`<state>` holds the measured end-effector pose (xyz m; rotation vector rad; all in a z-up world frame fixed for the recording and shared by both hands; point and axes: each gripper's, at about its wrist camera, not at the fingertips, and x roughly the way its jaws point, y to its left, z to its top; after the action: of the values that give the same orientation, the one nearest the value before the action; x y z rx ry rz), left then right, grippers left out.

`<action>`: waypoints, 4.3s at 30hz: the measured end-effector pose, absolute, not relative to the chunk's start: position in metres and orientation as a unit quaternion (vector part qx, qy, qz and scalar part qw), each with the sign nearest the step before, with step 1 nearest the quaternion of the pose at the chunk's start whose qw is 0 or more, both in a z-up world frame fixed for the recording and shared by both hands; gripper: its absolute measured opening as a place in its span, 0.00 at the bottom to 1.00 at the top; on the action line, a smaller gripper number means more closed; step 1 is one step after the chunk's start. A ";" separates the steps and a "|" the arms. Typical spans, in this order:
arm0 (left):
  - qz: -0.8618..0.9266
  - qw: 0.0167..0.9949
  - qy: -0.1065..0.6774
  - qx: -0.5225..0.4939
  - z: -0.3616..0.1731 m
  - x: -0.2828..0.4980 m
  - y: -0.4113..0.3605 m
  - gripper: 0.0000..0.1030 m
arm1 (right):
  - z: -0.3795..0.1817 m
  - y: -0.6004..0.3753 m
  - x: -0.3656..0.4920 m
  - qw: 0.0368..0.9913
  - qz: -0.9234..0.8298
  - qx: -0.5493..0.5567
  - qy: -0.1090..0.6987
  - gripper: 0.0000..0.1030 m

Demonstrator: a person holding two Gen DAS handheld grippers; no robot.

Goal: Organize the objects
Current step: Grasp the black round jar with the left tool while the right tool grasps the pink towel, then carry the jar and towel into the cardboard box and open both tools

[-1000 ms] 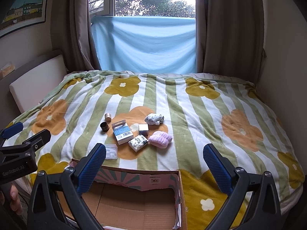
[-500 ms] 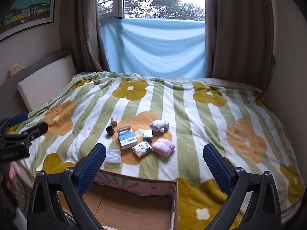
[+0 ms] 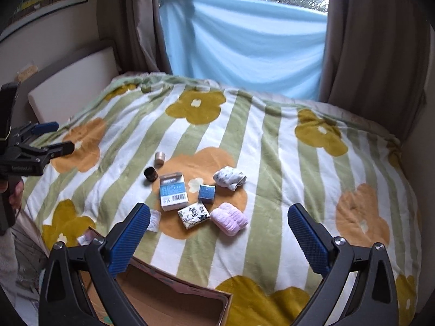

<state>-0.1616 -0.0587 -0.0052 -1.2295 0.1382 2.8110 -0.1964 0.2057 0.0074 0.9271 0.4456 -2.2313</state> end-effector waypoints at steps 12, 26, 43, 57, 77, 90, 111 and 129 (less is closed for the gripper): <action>0.875 0.060 0.063 -0.477 -0.141 -0.264 -0.073 0.95 | -0.107 0.165 -0.281 0.358 -0.795 0.429 0.238 0.98; 0.845 0.086 0.078 -0.521 -0.229 -0.310 -0.068 0.69 | -0.184 0.138 -0.311 0.386 -0.751 0.436 0.312 0.98; 0.845 0.110 0.072 -0.519 -0.231 -0.314 -0.063 0.32 | -0.207 0.133 -0.319 0.388 -0.730 0.473 0.305 0.50; 0.870 0.119 0.067 -0.474 -0.145 -0.272 -0.054 0.32 | -0.149 0.148 -0.311 0.390 -0.758 0.457 0.254 0.43; 0.888 0.160 0.089 -0.421 -0.027 -0.081 0.009 0.32 | -0.020 0.208 -0.155 0.457 -0.769 0.396 0.209 0.43; 0.841 0.183 0.141 -0.489 -0.116 -0.026 0.051 0.32 | -0.105 0.218 -0.098 0.468 -0.726 0.442 0.243 0.43; 0.825 0.146 0.154 -0.524 -0.146 -0.015 0.063 1.00 | -0.154 0.221 -0.090 0.449 -0.685 0.513 0.257 0.74; 0.833 0.150 0.131 -0.516 -0.128 -0.003 0.047 1.00 | -0.153 0.226 -0.081 0.435 -0.691 0.505 0.281 0.97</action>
<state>-0.0030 0.0468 -0.1285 -1.4813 0.3773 2.3938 -0.0815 0.2264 -0.1534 1.2566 0.6993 -1.7196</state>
